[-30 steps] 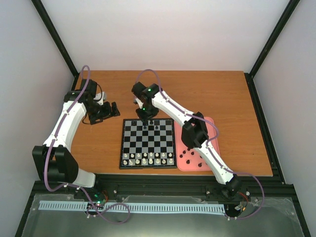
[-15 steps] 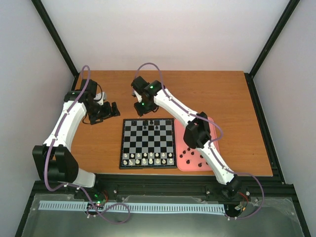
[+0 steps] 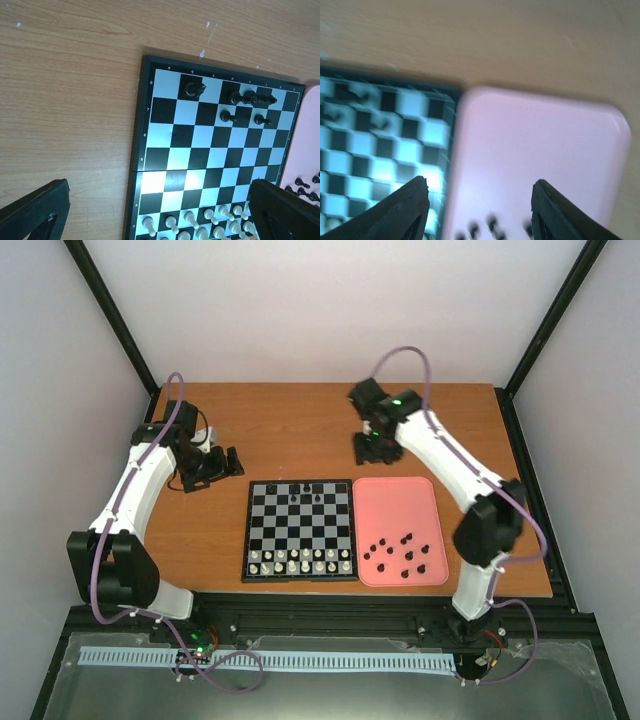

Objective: Set up the chess pieces on the board
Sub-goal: Pick up the chess piece from the storage box.

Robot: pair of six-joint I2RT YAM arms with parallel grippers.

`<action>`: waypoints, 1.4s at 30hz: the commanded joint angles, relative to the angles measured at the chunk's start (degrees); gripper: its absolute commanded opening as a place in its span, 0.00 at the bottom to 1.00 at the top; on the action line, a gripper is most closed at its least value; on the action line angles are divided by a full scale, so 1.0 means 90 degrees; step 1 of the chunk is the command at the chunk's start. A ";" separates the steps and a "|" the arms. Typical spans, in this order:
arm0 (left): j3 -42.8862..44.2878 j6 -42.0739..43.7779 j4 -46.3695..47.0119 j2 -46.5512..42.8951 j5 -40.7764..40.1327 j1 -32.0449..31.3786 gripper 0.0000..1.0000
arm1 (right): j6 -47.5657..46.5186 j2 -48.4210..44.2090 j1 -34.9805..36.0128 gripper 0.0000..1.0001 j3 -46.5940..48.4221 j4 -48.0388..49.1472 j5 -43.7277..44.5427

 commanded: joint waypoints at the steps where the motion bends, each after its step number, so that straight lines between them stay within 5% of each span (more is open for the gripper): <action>1: 0.0209 -0.0051 0.0094 0.0068 0.0161 -0.0018 1.00 | 0.0784 -0.1542 -0.0734 0.56 -0.2293 -0.0198 -0.0013; 7: 0.0224 -0.0083 0.0144 0.0147 0.0322 -0.0025 1.00 | 0.1377 -0.3099 -0.1208 0.50 -0.4671 -0.0234 -0.0588; 13: 0.0087 -0.0121 0.0206 0.0172 0.0406 -0.0022 1.00 | 0.1517 -0.3819 -0.1191 0.45 -0.5868 -0.0200 -0.1168; 42: 0.0079 -0.0092 0.0132 0.0149 0.0245 -0.0018 1.00 | 0.1371 -0.2956 -0.1023 0.40 -0.6992 0.1552 -0.1295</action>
